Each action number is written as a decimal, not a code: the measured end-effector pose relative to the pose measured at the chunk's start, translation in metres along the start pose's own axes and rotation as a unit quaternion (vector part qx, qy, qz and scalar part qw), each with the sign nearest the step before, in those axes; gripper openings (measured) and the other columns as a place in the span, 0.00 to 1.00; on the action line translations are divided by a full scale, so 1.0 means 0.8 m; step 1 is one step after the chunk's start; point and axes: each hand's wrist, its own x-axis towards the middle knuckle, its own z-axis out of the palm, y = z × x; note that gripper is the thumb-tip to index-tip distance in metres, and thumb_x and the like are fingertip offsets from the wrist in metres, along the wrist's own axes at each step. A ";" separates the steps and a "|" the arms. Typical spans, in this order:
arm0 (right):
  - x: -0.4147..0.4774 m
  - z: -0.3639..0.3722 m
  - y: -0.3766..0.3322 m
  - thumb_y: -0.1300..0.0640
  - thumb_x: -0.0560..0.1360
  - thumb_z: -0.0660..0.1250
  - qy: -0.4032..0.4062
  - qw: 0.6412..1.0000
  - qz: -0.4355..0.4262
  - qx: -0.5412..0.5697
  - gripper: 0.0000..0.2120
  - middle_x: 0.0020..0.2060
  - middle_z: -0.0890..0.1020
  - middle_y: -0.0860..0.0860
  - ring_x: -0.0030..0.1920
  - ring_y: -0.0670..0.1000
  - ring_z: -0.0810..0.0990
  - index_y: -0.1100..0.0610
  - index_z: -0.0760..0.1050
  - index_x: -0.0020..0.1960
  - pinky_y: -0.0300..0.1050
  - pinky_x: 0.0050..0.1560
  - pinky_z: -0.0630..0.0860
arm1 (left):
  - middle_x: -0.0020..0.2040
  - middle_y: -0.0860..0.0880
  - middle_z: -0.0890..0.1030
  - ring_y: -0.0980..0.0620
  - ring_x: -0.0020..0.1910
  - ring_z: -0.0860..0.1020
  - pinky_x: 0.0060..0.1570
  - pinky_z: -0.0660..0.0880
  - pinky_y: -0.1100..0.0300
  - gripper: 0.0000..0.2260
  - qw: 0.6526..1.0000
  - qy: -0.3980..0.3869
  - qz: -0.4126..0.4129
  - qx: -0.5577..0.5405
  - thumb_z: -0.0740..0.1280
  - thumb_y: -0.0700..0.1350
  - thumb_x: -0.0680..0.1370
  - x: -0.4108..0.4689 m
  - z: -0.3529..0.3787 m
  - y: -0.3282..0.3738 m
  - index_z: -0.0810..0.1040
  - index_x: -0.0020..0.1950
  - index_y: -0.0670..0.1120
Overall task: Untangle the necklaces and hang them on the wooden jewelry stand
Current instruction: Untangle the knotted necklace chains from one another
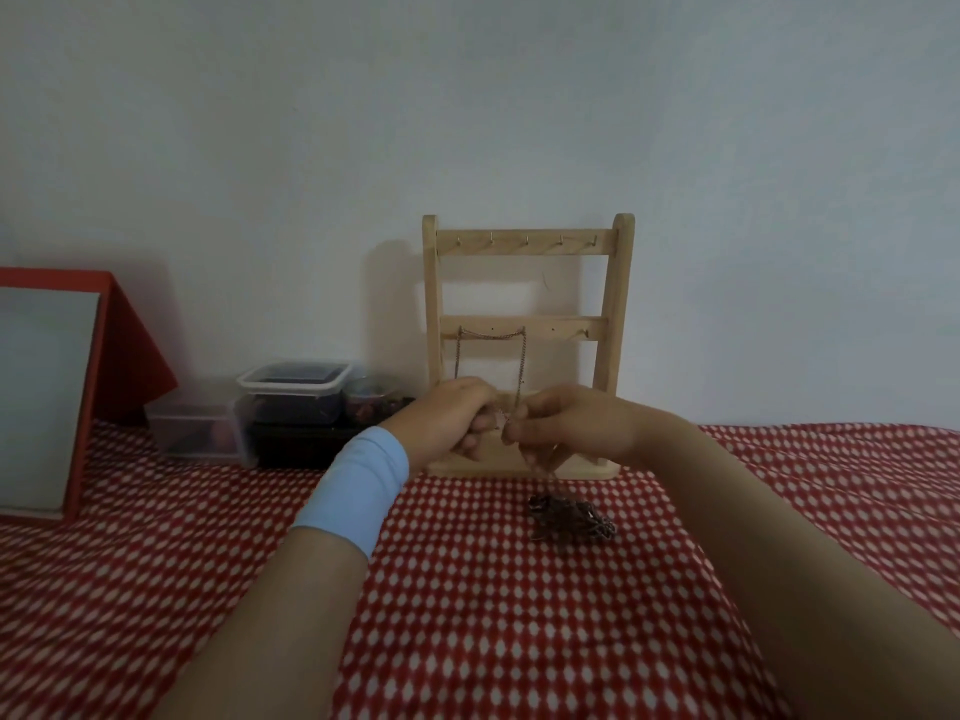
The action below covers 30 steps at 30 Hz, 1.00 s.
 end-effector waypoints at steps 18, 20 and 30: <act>-0.004 0.002 -0.006 0.50 0.82 0.66 -0.058 0.996 0.028 -0.054 0.10 0.37 0.84 0.50 0.39 0.45 0.82 0.52 0.84 0.47 0.41 0.50 0.80 | 0.29 0.50 0.70 0.55 0.25 0.67 0.23 0.70 0.64 0.17 0.913 -0.001 0.059 -0.404 0.54 0.46 0.82 -0.027 -0.034 0.021 0.67 0.34 0.47; -0.002 0.005 -0.008 0.50 0.81 0.67 -0.046 0.998 0.010 -0.050 0.10 0.35 0.81 0.51 0.36 0.45 0.79 0.53 0.84 0.49 0.38 0.45 0.77 | 0.26 0.52 0.66 0.56 0.22 0.61 0.19 0.59 0.66 0.15 0.971 0.022 0.024 -0.236 0.55 0.45 0.82 -0.027 -0.035 0.019 0.65 0.34 0.48; 0.004 0.007 -0.003 0.52 0.79 0.68 -0.132 0.980 0.065 -0.136 0.16 0.57 0.84 0.43 0.60 0.45 0.81 0.48 0.80 0.66 0.47 0.66 0.73 | 0.46 0.55 0.85 0.59 0.51 0.78 0.57 0.69 0.60 0.11 0.904 -0.108 -0.076 0.406 0.69 0.55 0.76 -0.033 -0.020 0.007 0.84 0.54 0.52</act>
